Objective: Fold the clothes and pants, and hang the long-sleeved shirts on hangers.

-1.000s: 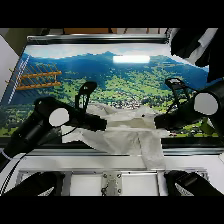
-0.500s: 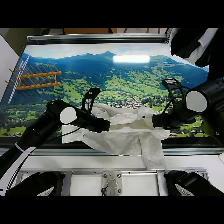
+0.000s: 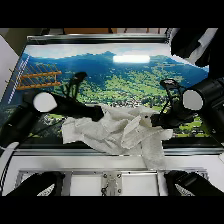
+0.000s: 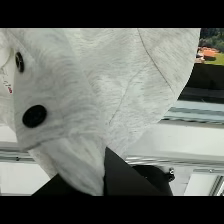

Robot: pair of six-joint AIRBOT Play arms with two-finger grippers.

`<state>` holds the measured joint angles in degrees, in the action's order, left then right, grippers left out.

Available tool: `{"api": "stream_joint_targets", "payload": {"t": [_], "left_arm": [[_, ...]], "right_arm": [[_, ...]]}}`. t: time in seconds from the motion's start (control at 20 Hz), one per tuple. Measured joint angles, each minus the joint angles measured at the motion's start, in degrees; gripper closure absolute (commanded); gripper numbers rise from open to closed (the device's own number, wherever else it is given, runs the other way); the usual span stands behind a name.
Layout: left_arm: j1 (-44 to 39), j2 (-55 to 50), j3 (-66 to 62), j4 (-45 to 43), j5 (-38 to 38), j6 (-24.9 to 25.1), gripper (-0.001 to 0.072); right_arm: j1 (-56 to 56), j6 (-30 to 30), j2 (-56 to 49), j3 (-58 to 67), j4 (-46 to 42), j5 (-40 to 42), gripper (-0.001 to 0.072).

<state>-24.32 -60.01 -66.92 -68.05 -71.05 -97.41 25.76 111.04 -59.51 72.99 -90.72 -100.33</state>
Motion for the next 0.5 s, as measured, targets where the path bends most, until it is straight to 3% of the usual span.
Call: {"api": "stream_joint_targets", "payload": {"t": [0.3,0.5], "left_arm": [[21.55,-1.46,-7.80,-0.50,-2.12,5.90,0.0002],[33.64,-7.74,-10.99,-8.94,-0.96,7.80,0.0002]], "right_arm": [[0.00,0.00,0.00,0.00,0.04,0.00,0.0685],[0.00,0.00,0.00,0.00,0.07,0.00,0.0685]]}}
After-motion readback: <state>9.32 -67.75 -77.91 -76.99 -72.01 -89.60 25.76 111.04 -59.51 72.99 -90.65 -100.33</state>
